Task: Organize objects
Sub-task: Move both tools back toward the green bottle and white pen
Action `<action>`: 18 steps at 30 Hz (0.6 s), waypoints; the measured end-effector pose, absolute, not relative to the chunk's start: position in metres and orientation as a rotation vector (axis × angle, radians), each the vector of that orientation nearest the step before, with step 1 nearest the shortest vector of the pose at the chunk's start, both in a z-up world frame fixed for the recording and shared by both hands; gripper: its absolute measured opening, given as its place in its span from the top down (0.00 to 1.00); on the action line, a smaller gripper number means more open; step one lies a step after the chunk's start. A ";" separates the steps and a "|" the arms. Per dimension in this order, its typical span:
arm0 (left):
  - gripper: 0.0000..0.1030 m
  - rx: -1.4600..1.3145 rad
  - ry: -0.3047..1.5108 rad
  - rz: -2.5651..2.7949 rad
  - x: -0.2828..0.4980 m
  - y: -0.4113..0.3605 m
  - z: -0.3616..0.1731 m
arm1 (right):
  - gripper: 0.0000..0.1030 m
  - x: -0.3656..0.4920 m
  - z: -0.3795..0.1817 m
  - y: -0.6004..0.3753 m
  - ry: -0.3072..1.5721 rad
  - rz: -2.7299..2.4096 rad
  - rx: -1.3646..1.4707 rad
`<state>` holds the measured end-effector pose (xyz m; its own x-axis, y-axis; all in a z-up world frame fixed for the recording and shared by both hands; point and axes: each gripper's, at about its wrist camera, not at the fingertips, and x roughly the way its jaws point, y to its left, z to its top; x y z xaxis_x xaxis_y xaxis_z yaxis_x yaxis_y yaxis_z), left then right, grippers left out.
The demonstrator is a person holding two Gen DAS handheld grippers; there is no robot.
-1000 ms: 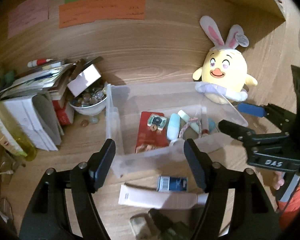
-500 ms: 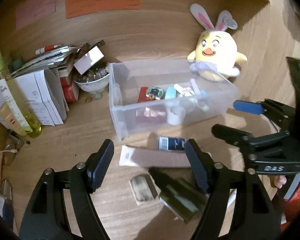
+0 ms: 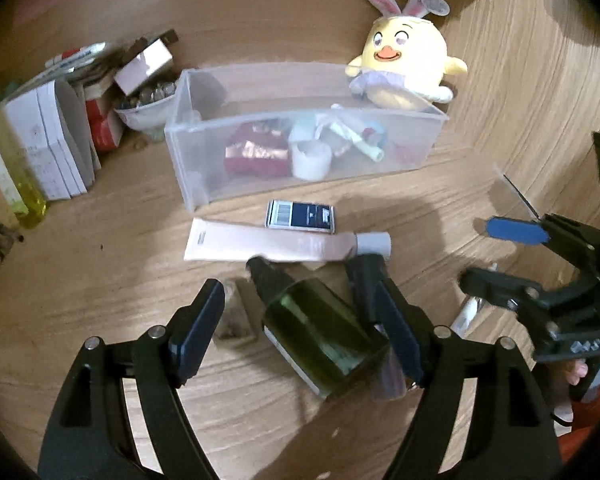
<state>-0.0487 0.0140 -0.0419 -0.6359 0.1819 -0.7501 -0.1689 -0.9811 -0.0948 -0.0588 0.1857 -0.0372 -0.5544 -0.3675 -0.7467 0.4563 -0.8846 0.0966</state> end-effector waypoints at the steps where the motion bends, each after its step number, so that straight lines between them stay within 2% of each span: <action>1: 0.25 -1.234 -0.033 2.680 -0.047 0.012 -0.043 | 0.24 -0.054 -0.038 0.185 0.172 -2.402 1.123; 11: 0.25 -1.238 -0.076 2.719 -0.032 -0.004 -0.046 | 0.22 -0.033 -0.056 0.153 0.529 -2.234 1.092; 16: 0.25 -1.236 -0.065 2.725 -0.031 -0.006 -0.045 | 0.25 -0.042 -0.059 0.153 0.505 -2.195 1.116; 18: 0.26 -1.236 -0.067 2.713 -0.032 -0.005 -0.045 | 0.33 -0.041 -0.059 0.156 0.482 -2.189 1.118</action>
